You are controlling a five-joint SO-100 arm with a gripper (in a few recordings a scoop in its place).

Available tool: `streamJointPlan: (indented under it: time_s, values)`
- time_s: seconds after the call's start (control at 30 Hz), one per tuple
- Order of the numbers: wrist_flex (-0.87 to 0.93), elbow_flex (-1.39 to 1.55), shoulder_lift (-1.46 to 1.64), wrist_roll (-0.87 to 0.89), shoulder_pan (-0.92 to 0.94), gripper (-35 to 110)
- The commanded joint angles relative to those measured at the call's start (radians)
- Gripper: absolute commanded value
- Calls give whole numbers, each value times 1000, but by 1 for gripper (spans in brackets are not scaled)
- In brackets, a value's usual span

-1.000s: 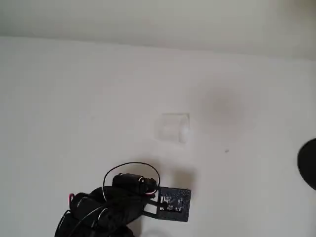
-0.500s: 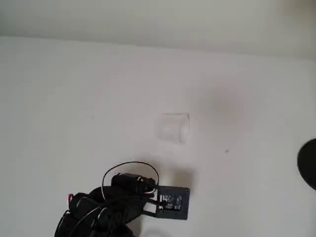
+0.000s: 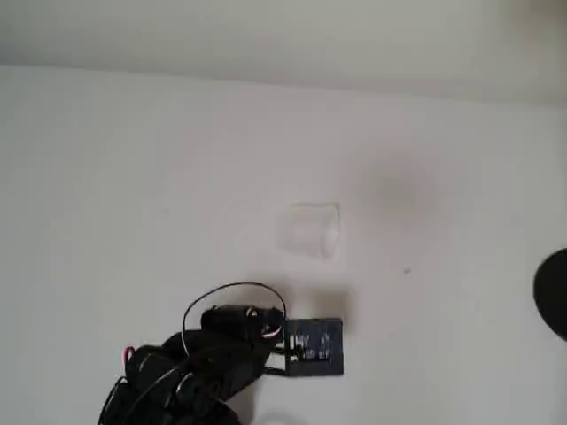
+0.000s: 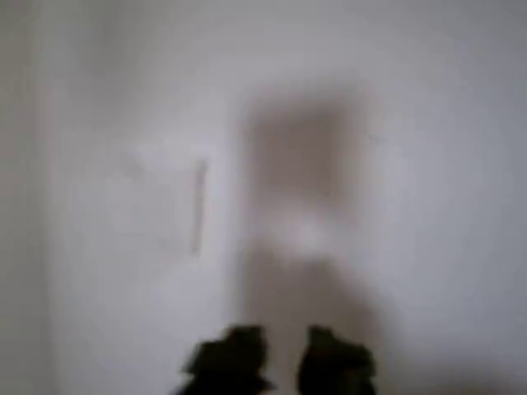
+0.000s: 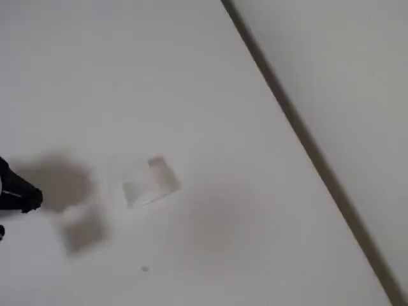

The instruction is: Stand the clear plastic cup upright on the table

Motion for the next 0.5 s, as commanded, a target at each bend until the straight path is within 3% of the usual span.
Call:
streamJointPlan:
  time_s: [0.0, 0.2, 0.47]
  values:
    - [-75, -216, -247, 40, -26, 29]
    - [-60, -611, -865, 124, -61, 57]
    - [37, -1062, -1394, 210, -87, 60]
